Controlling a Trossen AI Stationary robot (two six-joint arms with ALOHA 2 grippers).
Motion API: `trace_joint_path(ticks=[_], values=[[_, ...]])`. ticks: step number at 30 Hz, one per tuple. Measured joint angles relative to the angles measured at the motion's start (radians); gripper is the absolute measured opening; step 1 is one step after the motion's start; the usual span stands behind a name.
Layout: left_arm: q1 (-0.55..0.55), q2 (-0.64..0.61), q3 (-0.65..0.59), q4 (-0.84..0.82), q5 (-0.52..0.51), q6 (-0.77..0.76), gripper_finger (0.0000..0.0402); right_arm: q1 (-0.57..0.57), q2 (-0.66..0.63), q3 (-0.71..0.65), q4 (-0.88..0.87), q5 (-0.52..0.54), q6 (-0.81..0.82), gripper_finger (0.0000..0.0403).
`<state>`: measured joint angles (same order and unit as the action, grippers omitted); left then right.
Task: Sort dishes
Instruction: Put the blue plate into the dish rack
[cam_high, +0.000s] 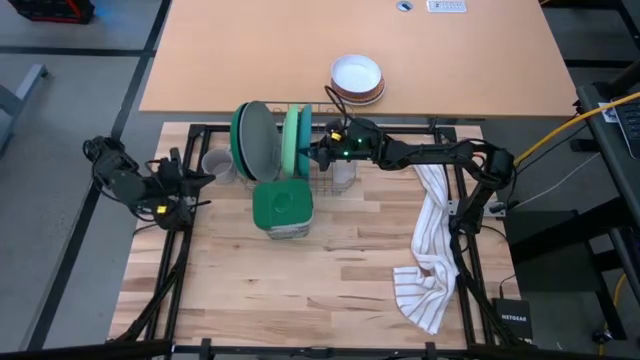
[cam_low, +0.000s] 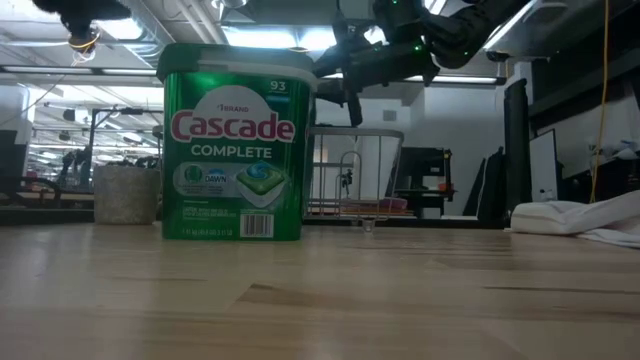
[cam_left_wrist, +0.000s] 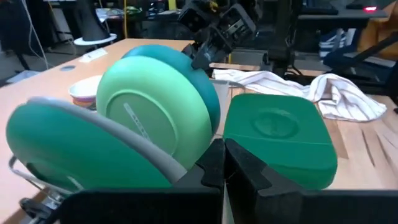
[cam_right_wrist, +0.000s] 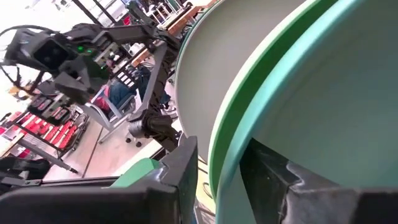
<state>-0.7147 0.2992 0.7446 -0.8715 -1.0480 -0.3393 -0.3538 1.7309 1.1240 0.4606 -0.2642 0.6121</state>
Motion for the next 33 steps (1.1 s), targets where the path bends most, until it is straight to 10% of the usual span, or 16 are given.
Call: trace_joint_path(ticks=[13,33], values=[[0.000,-0.257,-0.215,0.429,0.183,0.447,0.0001,0.000,0.000,0.000,0.000,-0.019,-0.076,0.0120],[0.029,-0.294,-0.413,0.534,0.182,0.367,0.0001,0.001,-0.049,0.000,-0.211,0.069,-0.122,0.0120]])
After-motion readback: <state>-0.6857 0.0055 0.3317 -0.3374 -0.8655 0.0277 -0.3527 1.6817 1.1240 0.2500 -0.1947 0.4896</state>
